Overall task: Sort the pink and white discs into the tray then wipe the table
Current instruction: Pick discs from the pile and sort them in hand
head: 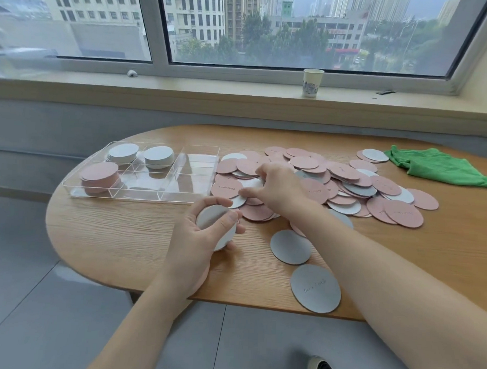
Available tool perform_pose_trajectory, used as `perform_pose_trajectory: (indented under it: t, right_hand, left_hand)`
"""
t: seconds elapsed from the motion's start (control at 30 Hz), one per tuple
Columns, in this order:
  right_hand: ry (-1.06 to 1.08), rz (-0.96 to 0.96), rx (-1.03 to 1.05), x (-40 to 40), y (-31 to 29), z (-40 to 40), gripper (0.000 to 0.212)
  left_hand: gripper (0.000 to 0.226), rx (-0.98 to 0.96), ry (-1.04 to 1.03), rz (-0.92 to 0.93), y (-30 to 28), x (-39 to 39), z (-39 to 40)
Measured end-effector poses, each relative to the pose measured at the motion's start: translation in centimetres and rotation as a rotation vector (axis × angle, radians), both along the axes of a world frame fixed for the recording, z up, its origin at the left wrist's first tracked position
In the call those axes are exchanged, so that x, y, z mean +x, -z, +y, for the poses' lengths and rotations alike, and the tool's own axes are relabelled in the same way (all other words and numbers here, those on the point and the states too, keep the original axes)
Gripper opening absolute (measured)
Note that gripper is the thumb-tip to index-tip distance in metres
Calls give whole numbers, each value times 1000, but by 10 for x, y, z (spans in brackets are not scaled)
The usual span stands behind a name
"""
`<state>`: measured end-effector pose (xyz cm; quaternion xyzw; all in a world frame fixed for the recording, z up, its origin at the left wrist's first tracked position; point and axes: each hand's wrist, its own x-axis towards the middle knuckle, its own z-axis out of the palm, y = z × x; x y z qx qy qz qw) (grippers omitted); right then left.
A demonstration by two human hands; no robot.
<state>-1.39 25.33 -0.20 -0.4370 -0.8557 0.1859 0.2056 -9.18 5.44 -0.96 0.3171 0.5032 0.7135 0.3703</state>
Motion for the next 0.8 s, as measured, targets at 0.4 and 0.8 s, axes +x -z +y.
perform_pose_trajectory:
  t: [0.4,0.8]
  right_hand:
    - [24,59,-203,-16,-8,-4,76]
    - [13,171,-406,9,-11,-11,34]
  left_hand:
    - [23,9,19,14,5,-4,2]
    - [22,10,33,5,5,-5,2]
